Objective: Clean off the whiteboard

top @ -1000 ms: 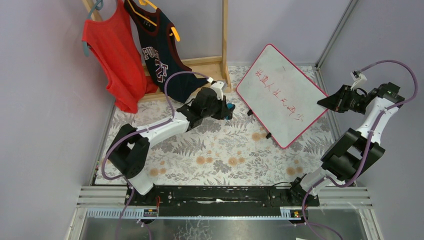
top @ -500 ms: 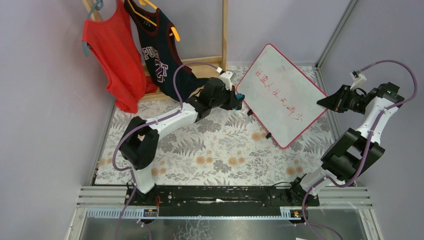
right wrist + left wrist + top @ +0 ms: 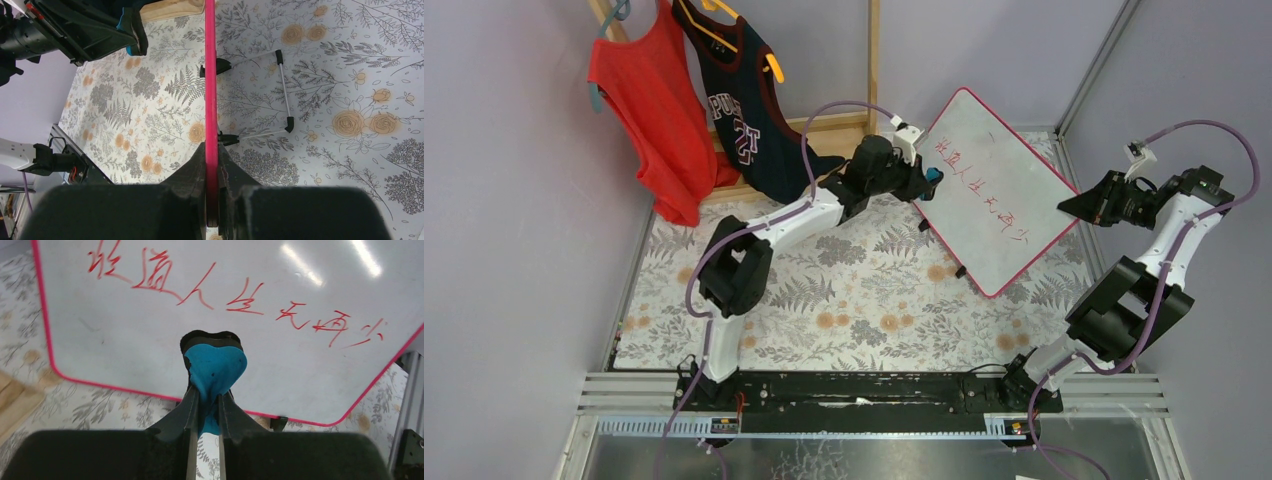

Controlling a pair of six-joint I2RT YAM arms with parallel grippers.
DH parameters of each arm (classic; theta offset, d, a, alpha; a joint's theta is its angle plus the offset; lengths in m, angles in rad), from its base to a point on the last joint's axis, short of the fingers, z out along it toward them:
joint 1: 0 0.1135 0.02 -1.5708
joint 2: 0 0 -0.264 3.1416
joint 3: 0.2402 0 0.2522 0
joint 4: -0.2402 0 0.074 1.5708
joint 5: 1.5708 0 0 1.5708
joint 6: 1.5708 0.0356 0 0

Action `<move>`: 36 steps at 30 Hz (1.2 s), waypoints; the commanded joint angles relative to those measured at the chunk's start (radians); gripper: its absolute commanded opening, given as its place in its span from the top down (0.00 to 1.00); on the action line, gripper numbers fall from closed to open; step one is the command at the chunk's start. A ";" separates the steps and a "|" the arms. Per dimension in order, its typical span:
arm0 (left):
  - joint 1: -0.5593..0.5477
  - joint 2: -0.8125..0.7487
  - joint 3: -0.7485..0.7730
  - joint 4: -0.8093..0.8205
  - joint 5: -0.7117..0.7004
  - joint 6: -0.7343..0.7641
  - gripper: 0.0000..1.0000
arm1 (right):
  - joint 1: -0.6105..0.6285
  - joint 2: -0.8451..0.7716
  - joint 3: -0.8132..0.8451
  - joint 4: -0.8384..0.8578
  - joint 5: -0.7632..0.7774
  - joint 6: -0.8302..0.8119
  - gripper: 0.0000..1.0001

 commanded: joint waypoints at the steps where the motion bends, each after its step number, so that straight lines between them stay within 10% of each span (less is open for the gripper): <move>1: 0.001 0.034 0.077 0.097 0.148 0.061 1.00 | 0.002 -0.033 0.051 -0.055 0.035 -0.061 1.00; 25: -0.353 0.153 0.159 0.124 -0.125 -0.051 1.00 | 0.004 -0.037 0.035 -0.073 0.040 -0.086 1.00; 36: -0.380 0.336 0.489 -0.010 -0.132 -0.030 1.00 | 0.007 -0.020 0.054 -0.071 0.041 -0.080 1.00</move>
